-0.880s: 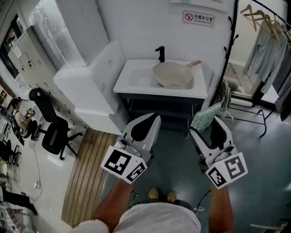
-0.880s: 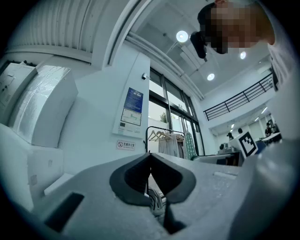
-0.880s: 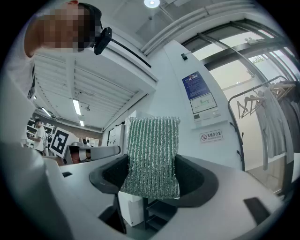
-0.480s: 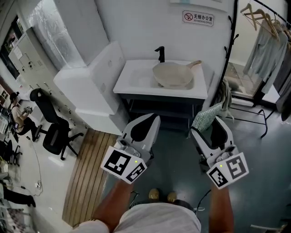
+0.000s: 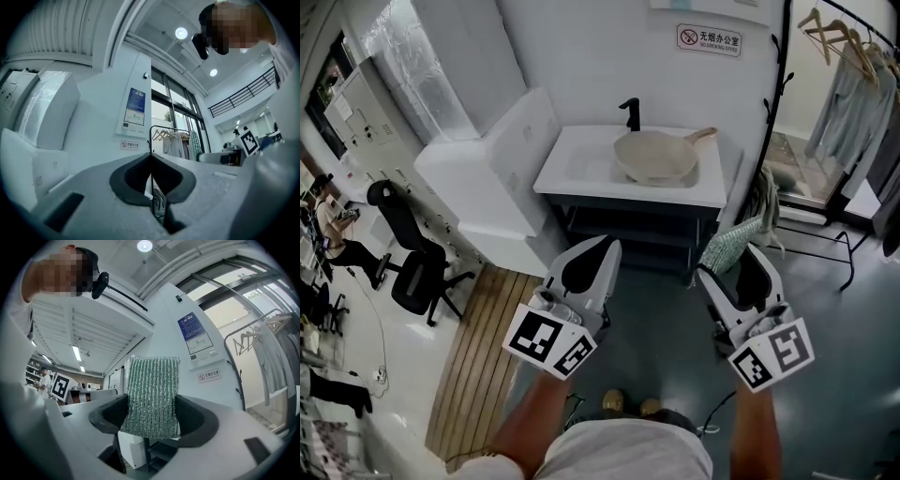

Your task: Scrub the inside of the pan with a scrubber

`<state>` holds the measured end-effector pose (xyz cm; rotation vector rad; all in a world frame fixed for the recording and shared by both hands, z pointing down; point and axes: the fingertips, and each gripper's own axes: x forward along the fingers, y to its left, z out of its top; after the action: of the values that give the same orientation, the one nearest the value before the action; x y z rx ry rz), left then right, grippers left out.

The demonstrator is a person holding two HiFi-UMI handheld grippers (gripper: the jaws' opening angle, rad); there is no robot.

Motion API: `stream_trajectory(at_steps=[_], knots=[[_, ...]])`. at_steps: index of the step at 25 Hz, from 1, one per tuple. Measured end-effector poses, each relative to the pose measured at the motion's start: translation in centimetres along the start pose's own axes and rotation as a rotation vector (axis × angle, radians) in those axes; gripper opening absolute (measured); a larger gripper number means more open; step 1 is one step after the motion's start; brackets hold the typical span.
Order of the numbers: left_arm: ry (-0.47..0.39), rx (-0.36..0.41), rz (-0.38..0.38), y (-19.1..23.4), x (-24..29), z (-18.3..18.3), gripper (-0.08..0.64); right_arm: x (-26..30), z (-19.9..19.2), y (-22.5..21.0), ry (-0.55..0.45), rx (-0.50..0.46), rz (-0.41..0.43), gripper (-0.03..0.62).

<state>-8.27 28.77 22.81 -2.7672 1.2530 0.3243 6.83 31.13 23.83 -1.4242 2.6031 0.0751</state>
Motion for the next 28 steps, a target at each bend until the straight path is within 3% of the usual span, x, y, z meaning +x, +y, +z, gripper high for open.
stream_trajectory(at_steps=[16, 28], knots=[[0.010, 0.046, 0.060, -2.2, 1.3, -0.1, 0.015, -1.0, 1.4, -3.0, -0.036, -0.007, 0.064, 0.304], [-0.019, 0.053, 0.066, 2.6, 5.8, -1.0, 0.015, 4.2, 0.2, -6.1, -0.029, -0.025, 0.069, 0.304]])
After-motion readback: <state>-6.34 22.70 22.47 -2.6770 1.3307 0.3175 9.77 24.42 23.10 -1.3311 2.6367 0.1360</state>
